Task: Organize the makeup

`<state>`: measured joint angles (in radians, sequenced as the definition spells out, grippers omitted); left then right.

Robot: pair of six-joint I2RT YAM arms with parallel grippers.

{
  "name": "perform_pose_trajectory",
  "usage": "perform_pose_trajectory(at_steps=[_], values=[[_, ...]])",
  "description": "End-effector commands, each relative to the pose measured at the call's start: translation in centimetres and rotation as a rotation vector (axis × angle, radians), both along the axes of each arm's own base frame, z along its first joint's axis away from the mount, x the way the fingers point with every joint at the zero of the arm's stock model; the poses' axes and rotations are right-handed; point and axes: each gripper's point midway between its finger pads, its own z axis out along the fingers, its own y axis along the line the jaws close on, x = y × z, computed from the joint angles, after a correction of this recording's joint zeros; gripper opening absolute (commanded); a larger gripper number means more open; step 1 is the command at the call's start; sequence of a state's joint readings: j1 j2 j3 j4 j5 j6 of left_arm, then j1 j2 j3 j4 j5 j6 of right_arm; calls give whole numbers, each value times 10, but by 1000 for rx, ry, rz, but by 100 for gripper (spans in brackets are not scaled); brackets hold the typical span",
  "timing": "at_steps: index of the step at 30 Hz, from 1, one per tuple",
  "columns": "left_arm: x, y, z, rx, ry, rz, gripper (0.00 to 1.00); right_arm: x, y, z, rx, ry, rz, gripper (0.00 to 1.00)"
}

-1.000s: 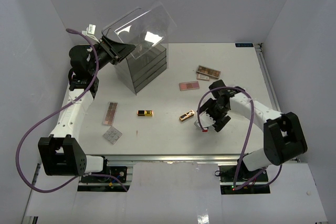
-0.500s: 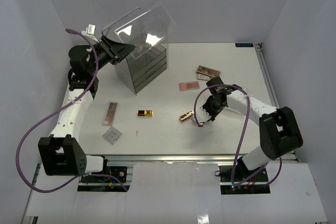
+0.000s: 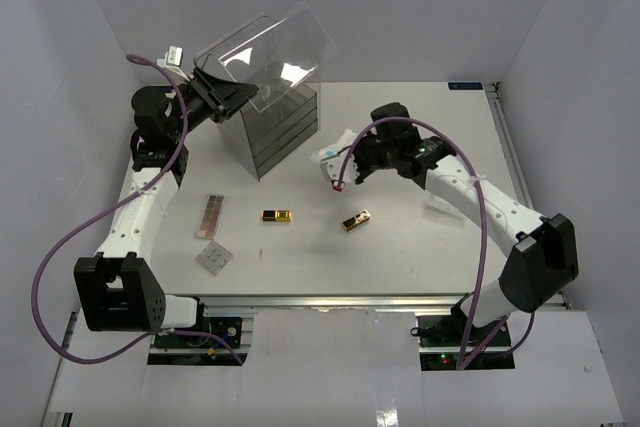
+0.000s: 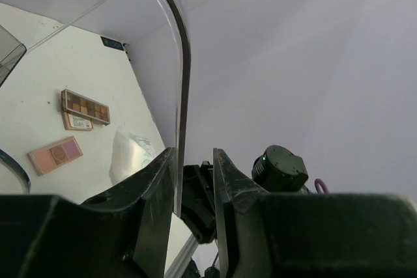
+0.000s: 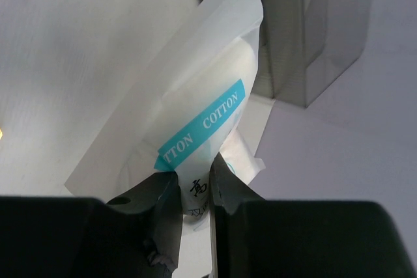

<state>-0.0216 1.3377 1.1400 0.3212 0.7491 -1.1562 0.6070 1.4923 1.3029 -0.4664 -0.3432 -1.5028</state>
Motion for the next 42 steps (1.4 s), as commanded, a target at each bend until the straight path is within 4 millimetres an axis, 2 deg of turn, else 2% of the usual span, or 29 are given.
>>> perform_pose_trajectory(at_steps=[1, 4, 8, 12, 18, 21, 24, 28, 31, 34, 37, 38, 39, 41, 42], values=[[-9, -1, 36, -29, -90, -20, 39, 28, 66, 50, 161, -176, -78, 8], [-9, -1, 39, -45, -86, -27, 39, 42, 93, 72, 219, -279, -106, 8], [-10, -2, 47, -57, -95, -33, 39, 62, 113, 88, 290, -423, -168, 8], [-9, -2, 56, -64, -104, -35, 39, 73, 120, 99, 360, -577, -201, 8], [-8, -2, 61, -80, -110, -41, 39, 84, 128, 120, 510, -707, -240, 8], [-7, -2, 61, -87, -107, -43, 39, 97, 136, 119, 574, -761, -274, 8], [-6, -2, 59, -94, -101, -45, 39, 99, 142, 122, 621, -795, -264, 8], [-5, -3, 57, -98, -96, -48, 39, 102, 159, 105, 647, -806, -213, 8], [-4, -3, 56, -97, -94, -51, 39, 107, 168, 102, 672, -830, -204, 9], [-3, -3, 55, -98, -89, -52, 39, 113, 173, 110, 706, -841, -211, 20], [-4, -3, 55, -99, -89, -55, 39, 118, 180, 100, 693, -831, -201, 41], [-4, -3, 54, -99, -89, -55, 39, 118, 182, 97, 684, -832, -192, 56], [-4, -3, 54, -98, -88, -54, 39, 118, 182, 93, 676, -837, -182, 78], [-5, -3, 53, -100, -88, -55, 39, 112, 183, 86, 655, -855, -155, 92], [-4, -3, 53, -101, -86, -57, 39, 109, 183, 84, 651, -857, -138, 95]])
